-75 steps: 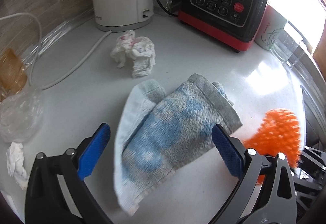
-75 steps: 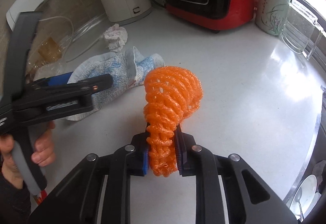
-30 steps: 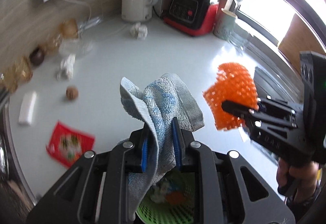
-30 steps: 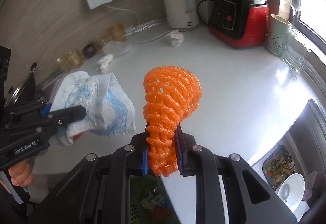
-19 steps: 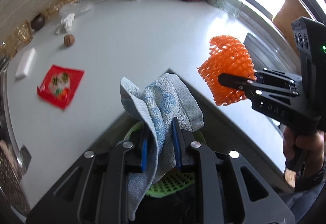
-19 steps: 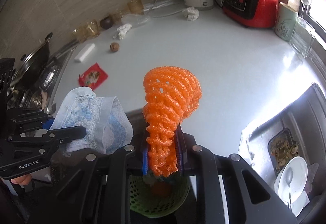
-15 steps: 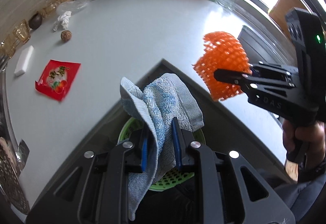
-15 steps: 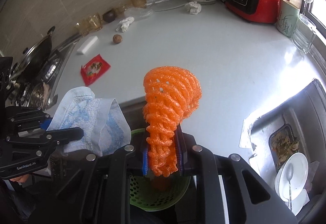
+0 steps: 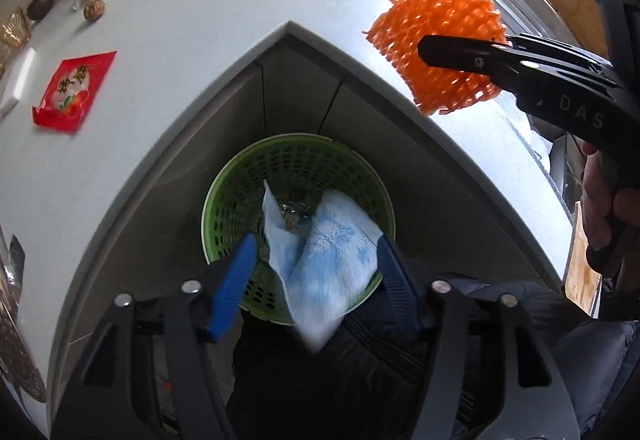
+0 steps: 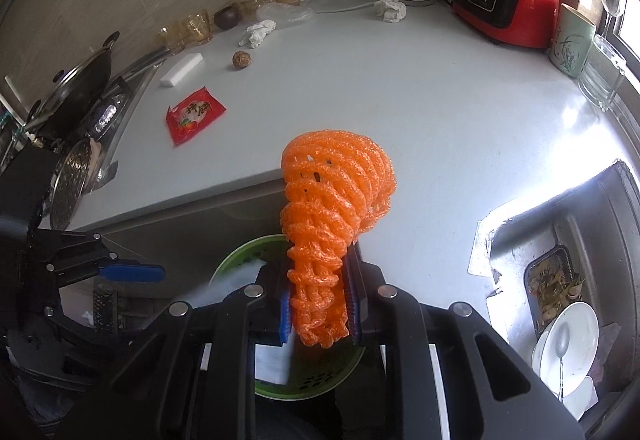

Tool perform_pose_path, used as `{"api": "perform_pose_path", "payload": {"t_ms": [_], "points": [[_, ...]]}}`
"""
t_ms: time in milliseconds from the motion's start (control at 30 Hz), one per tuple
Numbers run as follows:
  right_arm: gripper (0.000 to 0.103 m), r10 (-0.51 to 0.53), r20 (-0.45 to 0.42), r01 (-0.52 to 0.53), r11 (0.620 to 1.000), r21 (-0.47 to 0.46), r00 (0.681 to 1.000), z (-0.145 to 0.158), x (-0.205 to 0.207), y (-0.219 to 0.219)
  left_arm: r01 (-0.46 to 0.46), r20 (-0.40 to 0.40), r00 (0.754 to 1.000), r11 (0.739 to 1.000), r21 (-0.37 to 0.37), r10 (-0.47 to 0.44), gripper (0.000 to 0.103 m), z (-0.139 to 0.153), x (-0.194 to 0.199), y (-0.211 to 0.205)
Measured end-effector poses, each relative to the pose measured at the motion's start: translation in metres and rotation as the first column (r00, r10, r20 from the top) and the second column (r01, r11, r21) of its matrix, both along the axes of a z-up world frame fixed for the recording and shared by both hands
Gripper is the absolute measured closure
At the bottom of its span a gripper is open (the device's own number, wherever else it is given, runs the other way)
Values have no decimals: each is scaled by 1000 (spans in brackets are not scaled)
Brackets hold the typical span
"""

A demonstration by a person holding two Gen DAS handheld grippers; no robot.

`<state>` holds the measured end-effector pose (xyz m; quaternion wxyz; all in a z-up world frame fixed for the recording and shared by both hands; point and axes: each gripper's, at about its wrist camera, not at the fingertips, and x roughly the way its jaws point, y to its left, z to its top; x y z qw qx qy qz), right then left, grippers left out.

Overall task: Collect trash
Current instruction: 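Drop the towel into the green basket with the left tool while the right tool drops the orange net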

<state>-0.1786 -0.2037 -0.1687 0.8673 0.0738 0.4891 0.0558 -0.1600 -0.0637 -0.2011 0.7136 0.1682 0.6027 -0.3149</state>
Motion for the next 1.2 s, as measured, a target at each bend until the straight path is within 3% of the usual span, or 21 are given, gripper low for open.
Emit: {"api": "perform_pose_path", "payload": {"t_ms": [233,367,600,967,1000,1033,1100,1200], "points": [[81,4,-3,-4,1000,8,1000,-1,-2,-1,-68,88,994,998,-12,68,28,17,10,14],[80,18,-7,-18,1000,13,1000,-3,-3,3,-129,140,981,991,-26,132,27,29,24,24],[80,63,-59,-63,998,7,996,-19,-6,11,-220,263,943,975,38,203,22,37,44,37],[76,269,-164,-273,962,0,949,-55,-17,59,-288,288,919,957,22,270,21,46,65,53],[70,277,-169,-281,960,2,946,-56,-17,61,-290,288,918,957,21,272,21,46,66,53],[56,282,-177,-285,958,10,943,-58,-16,64,-294,291,916,956,18,276,21,47,68,54],[39,277,-166,-278,960,16,947,-56,-15,65,-298,289,915,955,11,282,21,46,70,55],[34,259,-145,-257,966,29,955,-50,-11,63,-303,285,914,953,8,288,21,45,73,56]]}}
